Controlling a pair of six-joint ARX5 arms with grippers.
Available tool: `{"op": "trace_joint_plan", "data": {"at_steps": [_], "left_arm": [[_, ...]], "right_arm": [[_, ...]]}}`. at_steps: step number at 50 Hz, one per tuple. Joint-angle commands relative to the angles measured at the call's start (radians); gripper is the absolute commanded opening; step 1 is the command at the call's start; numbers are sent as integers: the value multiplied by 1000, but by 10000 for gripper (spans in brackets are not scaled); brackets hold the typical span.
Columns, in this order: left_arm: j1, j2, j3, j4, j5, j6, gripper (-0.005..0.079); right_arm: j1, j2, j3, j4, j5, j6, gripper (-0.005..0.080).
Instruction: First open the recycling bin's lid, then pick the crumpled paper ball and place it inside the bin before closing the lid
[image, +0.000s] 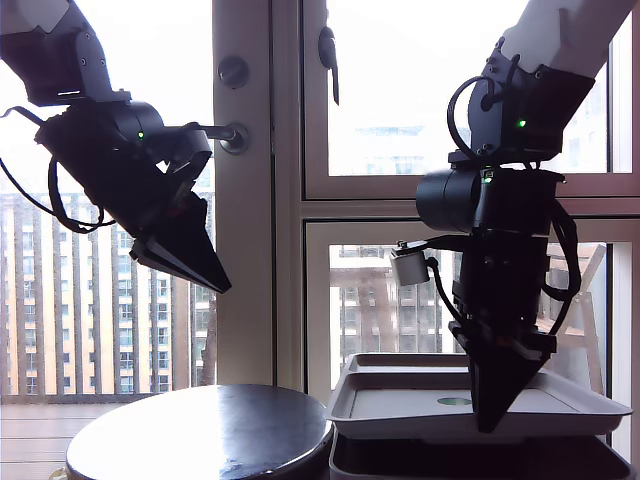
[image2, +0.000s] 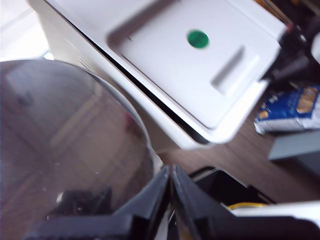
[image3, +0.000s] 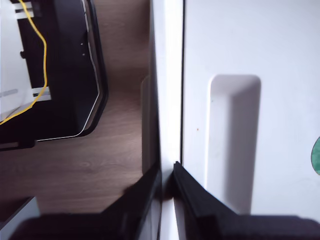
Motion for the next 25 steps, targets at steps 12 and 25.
{"op": "trace_joint_plan", "data": {"at_steps": [12,25], "left_arm": [[-3,-9,-16,-9,4,12,-24],[-3,-9,-16,-8,5,1,-24]], "right_arm": [[-8,5,0,-2,-28,13,232],[-8,0,2,-115,-30,64,230]]}}
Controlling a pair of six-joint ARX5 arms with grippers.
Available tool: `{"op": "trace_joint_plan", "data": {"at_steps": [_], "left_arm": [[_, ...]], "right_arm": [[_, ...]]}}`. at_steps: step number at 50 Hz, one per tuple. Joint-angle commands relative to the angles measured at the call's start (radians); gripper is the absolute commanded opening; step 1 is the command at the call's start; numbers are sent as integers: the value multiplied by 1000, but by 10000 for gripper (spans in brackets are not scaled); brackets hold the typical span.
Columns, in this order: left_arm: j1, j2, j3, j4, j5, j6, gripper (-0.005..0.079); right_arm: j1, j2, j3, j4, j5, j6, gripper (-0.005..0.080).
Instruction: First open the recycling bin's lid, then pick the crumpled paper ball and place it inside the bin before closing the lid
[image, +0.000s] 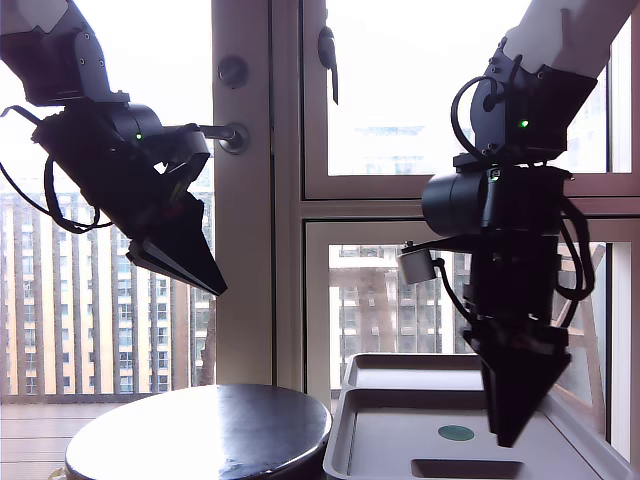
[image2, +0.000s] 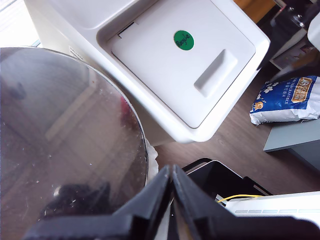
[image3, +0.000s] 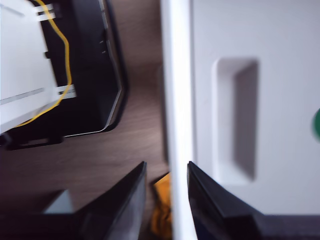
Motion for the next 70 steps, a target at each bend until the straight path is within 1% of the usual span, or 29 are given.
{"op": "trace_joint_plan", "data": {"at_steps": [1,3,5,7,9,10,13,18,21,25,27,30,35,37,40,44,48,54,58,64,67,70], "left_arm": [[-3,-9,-16,1,5,-3,-24],[-3,-9,-16,0,6,-8,-24],[-3,-9,-16,-2,6,-21,-24],[-3,-9,-16,-5,14,-32,-24],[-3,-9,-16,-14,26,-50,-24],[-3,-9,-16,-20,32,-59,-24],[-3,-9,-16,-43,61,-69,-24],[-3,-9,-16,-72,84,-104,-24],[-3,-9,-15,-69,93,-105,-24],[-3,-9,-15,-66,107,-113,-24],[-3,-9,-15,-61,105,-114,-24],[-3,-12,-15,-35,82,-136,-24],[-3,-44,-15,19,-2,-175,-24],[0,-65,-15,42,-43,-197,-24],[9,-108,-15,71,-97,-218,-24],[26,-166,-15,115,-141,-245,-24],[46,-225,-15,144,-167,-259,-24],[87,-296,-16,148,-214,-263,-24],[120,-336,-18,145,-246,-272,-24],[174,-392,-34,147,-263,-290,-24],[194,-424,-56,159,-275,-293,-24],[212,-470,-98,189,-281,-303,-24]], "right_arm": [[-6,-2,2,-16,-3,8,230],[-6,-6,3,-28,-3,10,220],[-5,-13,7,-42,-3,31,173],[-4,-21,13,-59,-3,51,83],[-3,-33,20,-80,-3,63,-26],[-2,-39,23,-89,-3,68,-7],[0,-61,29,-93,-4,133,-14],[6,-107,40,-69,-11,298,-13],[6,-129,54,-63,-15,398,-13],[6,-148,75,-62,-47,571,-13],[6,-151,87,-58,-56,625,-13],[5,-152,98,-35,-56,692,-13],[1,-172,97,51,-50,807,-13],[-2,-188,97,95,-36,850,-13],[-7,-216,97,161,9,911,-13],[-13,-259,97,220,69,945,-13],[-22,-306,97,248,137,962,-13],[-39,-376,85,286,228,977,-13],[-56,-427,60,336,251,980,-13],[-79,-509,4,402,268,995,-13],[-86,-549,-33,429,292,995,-13],[-92,-586,-66,445,296,994,-13]]}}
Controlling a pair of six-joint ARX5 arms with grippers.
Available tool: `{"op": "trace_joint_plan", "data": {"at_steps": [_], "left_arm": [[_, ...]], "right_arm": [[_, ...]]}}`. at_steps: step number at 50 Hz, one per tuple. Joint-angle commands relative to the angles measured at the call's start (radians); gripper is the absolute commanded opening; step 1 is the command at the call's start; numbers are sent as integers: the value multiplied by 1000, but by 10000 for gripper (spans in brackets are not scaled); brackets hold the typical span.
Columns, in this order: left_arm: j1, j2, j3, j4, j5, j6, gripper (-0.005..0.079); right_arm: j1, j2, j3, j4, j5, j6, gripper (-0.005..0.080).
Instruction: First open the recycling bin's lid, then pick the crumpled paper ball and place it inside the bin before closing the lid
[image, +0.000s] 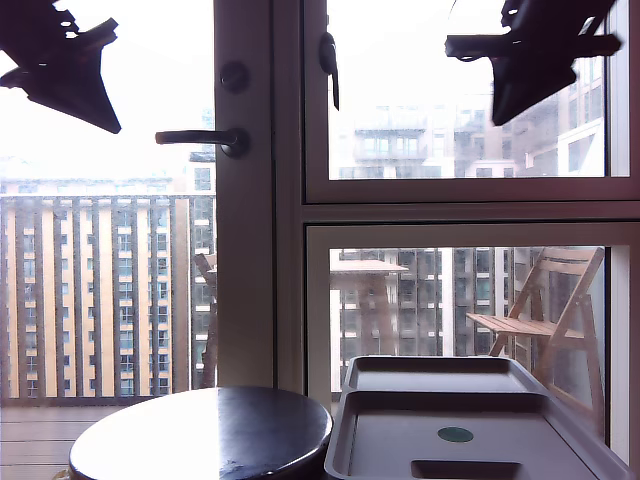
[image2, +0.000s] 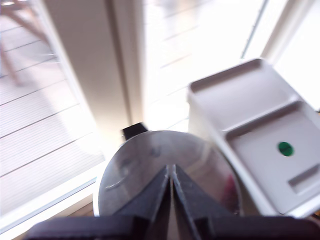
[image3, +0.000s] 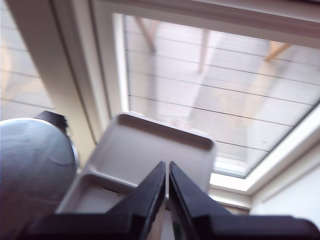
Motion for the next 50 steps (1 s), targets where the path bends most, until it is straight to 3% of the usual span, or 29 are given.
{"op": "trace_joint_plan", "data": {"at_steps": [1,13,18,27,40,50], "left_arm": [[10,-66,-76,28,-2,-18,-24],[22,-244,-295,185,-111,-61,-24],[22,-298,-380,241,-123,-89,-24],[22,-345,-487,290,-128,-105,-24],[1,-409,-606,365,-127,-129,-24],[-24,-502,-750,478,-141,-158,-24]], "right_arm": [[-5,-17,-63,23,6,1,-13],[-30,-161,-243,167,43,9,-13],[-40,-220,-322,224,108,10,-13],[-109,-323,-449,268,113,21,-13],[-270,-462,-610,393,-10,51,-13],[-284,-571,-713,463,-40,58,-13]]}}
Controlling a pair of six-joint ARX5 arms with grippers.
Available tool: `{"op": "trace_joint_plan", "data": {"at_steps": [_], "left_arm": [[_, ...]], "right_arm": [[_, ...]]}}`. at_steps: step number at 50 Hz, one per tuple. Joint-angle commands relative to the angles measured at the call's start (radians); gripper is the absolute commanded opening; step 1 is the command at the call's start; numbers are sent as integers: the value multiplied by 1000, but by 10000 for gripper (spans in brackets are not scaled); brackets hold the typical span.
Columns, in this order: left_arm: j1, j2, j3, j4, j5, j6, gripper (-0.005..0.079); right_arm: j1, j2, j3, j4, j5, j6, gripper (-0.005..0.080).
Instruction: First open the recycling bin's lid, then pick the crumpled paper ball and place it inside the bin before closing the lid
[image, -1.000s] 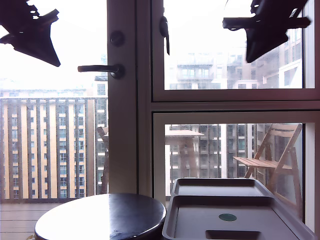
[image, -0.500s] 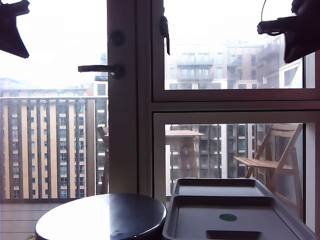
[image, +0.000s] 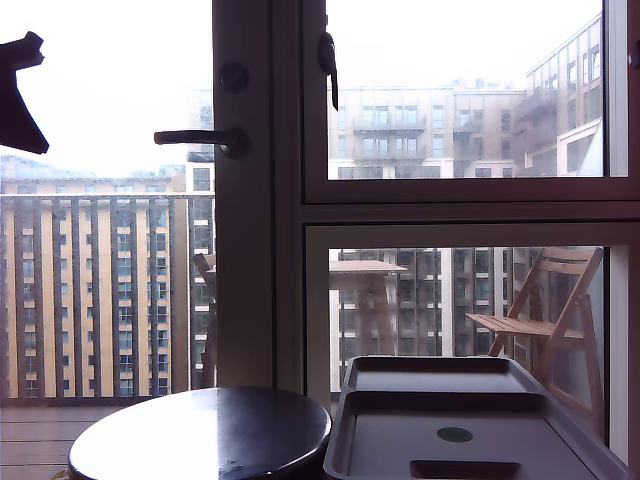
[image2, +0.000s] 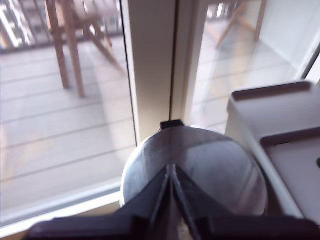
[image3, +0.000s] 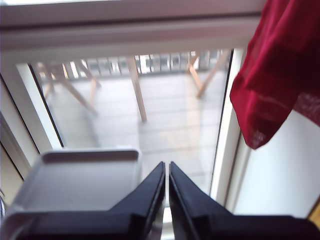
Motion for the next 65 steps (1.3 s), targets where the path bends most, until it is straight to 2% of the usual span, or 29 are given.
{"op": "trace_joint_plan", "data": {"at_steps": [1,5,14,27,44,56,65], "left_arm": [[-6,-21,-75,37,-14,-7,-24],[-6,-58,-137,78,-29,-23,-24],[-13,-156,-249,148,-41,-56,-24],[-39,-338,-350,182,-86,-83,-24],[-59,-544,-401,140,-129,-82,-24],[-59,-695,-403,61,-154,-112,-24],[-59,-799,-403,34,-140,-135,-24]], "right_arm": [[4,-38,-54,19,-10,4,-13],[4,-89,-103,26,-25,-35,-13],[4,-225,-211,57,-29,-13,-13],[23,-449,-264,53,-28,-5,-13],[40,-620,-282,-20,-29,-7,-13],[97,-727,-282,-87,-31,-20,-13],[136,-815,-278,-140,-106,30,-13]]}}
